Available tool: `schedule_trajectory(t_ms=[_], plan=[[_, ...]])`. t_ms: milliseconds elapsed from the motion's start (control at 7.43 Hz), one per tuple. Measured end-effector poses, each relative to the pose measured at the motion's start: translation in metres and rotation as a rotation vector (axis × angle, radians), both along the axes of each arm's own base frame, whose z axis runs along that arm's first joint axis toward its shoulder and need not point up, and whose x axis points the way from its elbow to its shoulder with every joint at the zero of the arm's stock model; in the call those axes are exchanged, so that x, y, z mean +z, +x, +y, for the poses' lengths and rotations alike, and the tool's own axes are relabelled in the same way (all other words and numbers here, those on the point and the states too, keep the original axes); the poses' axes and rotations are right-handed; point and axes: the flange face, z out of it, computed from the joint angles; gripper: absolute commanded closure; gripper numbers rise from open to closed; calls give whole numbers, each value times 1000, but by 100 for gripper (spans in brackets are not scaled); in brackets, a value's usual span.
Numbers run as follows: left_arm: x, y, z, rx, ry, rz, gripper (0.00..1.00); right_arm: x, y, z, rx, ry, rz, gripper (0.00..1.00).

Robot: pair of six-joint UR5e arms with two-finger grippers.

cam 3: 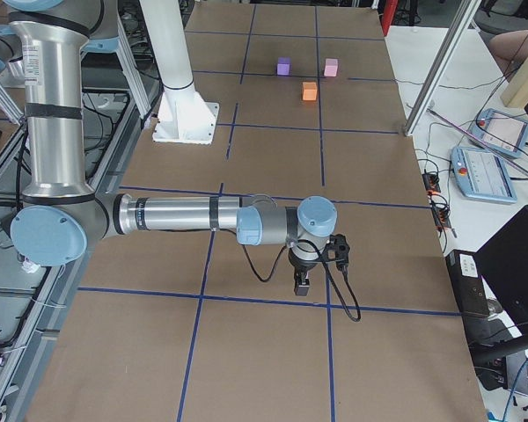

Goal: Arrange blocks in a line
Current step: 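Move the left gripper toward the orange cube on the table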

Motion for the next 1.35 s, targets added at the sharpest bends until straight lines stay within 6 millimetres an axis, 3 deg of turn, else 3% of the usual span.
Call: schedule_trajectory(t_ms=[673,942,1212,1346], plan=[[-7,0,-2,-6,13,4,0,0,0,0,0,0,0,0],[-42,8,-9,6,106,4,0,0,0,0,0,-1,0,0],[-78,55,-28,3,195,17,0,0,0,0,0,-1,0,0],[-102,99,-38,-19,217,44,0,0,0,0,0,-1,0,0]])
